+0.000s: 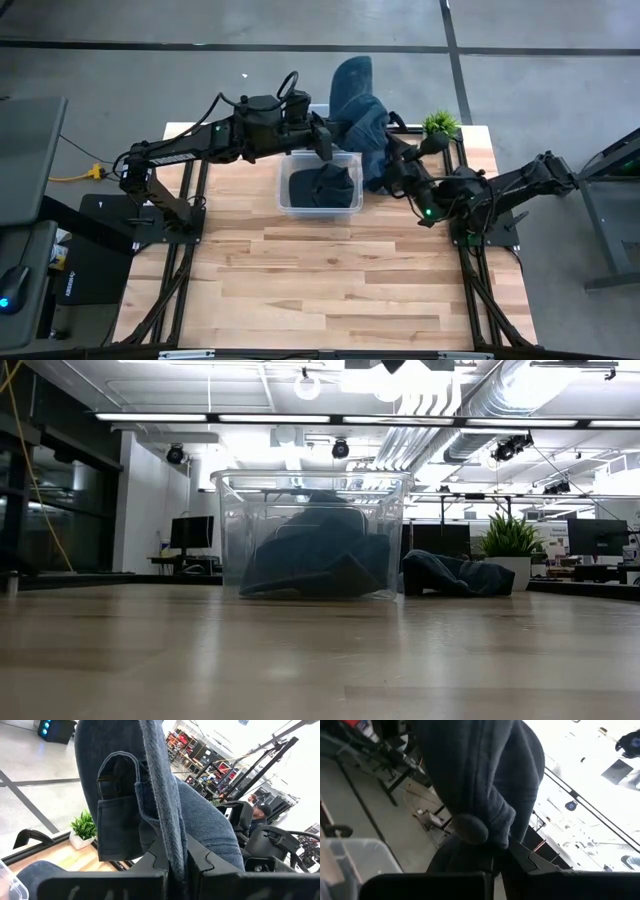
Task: Pick & Place hat
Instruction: Put the bottom dark blue cap into the bottom transparent bin
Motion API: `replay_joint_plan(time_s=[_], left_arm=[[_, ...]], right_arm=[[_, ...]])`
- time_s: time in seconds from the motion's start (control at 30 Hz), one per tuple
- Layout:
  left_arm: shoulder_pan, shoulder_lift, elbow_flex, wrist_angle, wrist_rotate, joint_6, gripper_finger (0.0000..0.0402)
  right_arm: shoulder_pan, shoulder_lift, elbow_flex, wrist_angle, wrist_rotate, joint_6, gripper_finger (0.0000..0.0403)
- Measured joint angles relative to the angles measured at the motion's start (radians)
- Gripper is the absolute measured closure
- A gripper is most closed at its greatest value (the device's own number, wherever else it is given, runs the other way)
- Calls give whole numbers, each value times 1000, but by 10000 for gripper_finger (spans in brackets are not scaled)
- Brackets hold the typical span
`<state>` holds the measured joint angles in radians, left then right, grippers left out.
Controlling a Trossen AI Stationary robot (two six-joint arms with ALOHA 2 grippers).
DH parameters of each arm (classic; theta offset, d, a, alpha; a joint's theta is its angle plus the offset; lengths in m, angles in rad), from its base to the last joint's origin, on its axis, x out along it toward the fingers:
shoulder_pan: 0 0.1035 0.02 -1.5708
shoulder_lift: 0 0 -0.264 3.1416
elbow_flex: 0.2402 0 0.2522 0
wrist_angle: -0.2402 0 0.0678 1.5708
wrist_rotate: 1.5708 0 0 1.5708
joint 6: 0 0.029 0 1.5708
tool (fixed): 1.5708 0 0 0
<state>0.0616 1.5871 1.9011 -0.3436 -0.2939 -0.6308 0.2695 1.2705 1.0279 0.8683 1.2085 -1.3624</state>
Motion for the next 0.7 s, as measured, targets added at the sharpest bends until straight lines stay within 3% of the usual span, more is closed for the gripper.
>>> replay_joint_plan(time_s=[0.23, 0.7], left_arm=[[0, 0, 0, -6, 0, 18, 387], [-3, 0, 0, -16, -5, 225, 269]], right_arm=[[22, 0, 0, -35, 84, 18, 399], [52, -2, 0, -42, 110, 46, 402]])
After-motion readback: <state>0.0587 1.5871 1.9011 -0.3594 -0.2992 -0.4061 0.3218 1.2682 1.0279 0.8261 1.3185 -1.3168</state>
